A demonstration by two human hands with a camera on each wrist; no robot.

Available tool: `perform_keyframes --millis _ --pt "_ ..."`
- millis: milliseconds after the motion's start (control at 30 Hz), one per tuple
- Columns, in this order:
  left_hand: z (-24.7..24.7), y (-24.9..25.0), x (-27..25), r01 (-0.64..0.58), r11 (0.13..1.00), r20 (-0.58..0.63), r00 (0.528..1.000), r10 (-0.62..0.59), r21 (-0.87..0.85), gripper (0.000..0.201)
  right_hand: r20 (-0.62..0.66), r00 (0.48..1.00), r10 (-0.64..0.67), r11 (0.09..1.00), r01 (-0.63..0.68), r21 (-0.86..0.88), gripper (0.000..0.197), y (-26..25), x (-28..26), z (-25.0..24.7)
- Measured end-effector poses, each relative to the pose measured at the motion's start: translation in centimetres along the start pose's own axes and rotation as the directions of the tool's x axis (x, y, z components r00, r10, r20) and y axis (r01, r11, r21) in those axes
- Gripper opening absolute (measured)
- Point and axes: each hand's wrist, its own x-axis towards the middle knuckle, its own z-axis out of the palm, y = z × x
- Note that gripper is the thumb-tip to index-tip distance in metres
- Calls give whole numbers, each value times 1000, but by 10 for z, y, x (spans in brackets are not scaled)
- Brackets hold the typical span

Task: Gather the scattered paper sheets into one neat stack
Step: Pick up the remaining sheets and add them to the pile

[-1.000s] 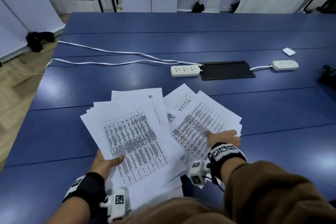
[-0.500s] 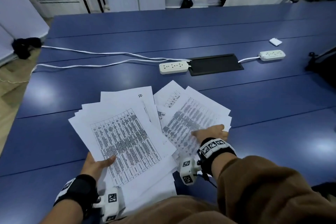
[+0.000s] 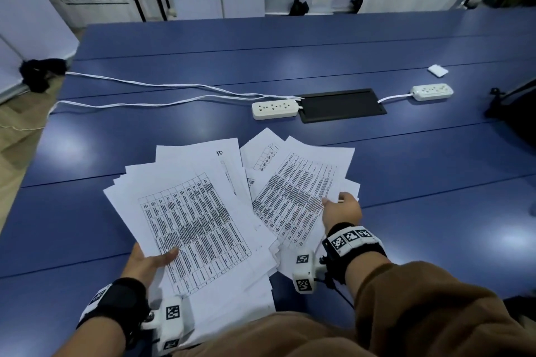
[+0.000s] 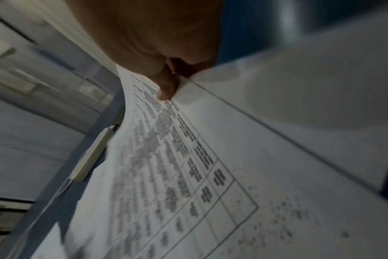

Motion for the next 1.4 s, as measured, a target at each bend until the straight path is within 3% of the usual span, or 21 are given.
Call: perform_keyframes --millis 133,267,400,467,600,700,800,867,1033,1167,1233,1300,1400 --pt "0 3 0 4 999 15 1000 -3 -35 98 -47 989 -140 990 138 -38 28 -5 11 -16" --pt "6 10 -7 5 999 5 1000 -5 -41 82 -68 979 -195 972 183 -146 20 5 29 -24" --pt "7 12 -8 7 999 0 1000 -7 -53 82 -163 949 -270 962 260 -81 26 -11 38 -43" --pt "5 12 -6 10 997 15 1000 -9 -75 79 -139 933 -333 943 331 -39 28 -32 41 -54" --pt "-4 6 0 55 993 -10 998 -56 -104 88 103 880 -464 843 474 -256 23 -75 62 -53" --pt "-5 8 0 50 995 -36 998 -53 -89 86 368 827 -425 699 558 -448 21 -83 79 -29" --pt "-3 8 0 50 996 -37 998 -53 -72 81 539 761 -362 533 643 -549 19 -78 79 2" --pt "-3 7 0 43 997 -44 998 -46 -59 80 578 735 -354 490 672 -555 31 -67 79 20" --pt "3 11 -4 31 997 -57 998 -35 -76 77 571 736 -364 512 670 -538 49 -56 76 41" --pt "1 10 -1 54 997 -68 996 -58 -58 73 593 747 -301 397 664 -634 120 -64 75 38" --pt "1 10 -1 59 997 -73 995 -62 -44 74 561 782 -272 367 623 -691 137 -65 78 37" --pt "2 11 0 56 997 -75 995 -60 -48 74 549 804 -230 377 593 -712 138 -63 79 36" --pt "1 9 1 56 997 -73 996 -60 -50 76 561 804 -198 384 590 -710 120 -61 78 34"
